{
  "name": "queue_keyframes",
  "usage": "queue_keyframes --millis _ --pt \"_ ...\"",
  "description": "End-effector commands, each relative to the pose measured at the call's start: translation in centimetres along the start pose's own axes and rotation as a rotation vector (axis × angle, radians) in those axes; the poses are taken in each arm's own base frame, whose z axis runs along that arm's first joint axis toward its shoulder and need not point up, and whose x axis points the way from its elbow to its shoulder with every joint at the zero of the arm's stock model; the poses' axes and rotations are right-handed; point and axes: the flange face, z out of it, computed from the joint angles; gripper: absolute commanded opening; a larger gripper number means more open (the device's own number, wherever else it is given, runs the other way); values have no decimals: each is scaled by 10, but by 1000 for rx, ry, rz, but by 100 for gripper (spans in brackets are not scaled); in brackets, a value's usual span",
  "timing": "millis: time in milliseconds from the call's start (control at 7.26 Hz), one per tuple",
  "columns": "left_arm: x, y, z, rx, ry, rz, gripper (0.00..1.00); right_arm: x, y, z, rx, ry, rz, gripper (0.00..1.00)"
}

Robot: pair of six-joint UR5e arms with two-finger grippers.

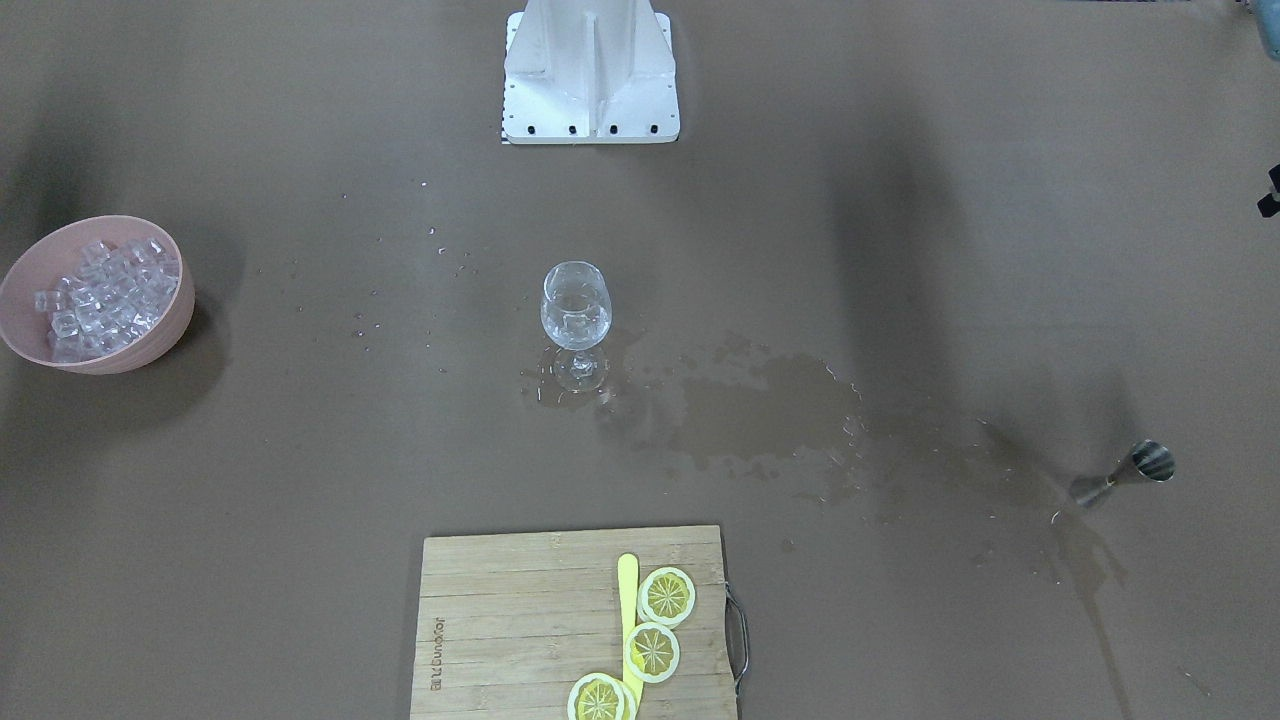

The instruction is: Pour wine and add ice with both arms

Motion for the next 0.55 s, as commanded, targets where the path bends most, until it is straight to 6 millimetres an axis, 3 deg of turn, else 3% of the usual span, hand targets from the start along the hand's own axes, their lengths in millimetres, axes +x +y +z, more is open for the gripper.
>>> queue_keyframes --millis 0,138,413 --pt "-1 2 -3 -56 2 -44 98 -4 -5 -4 9 -2 -3 100" --pt "0 -9 -10 -59 0 -58 98 -4 -5 -4 9 -4 4 100" --pt "2 -12 -10 -83 2 -81 98 -5 -10 -6 9 1 10 100"
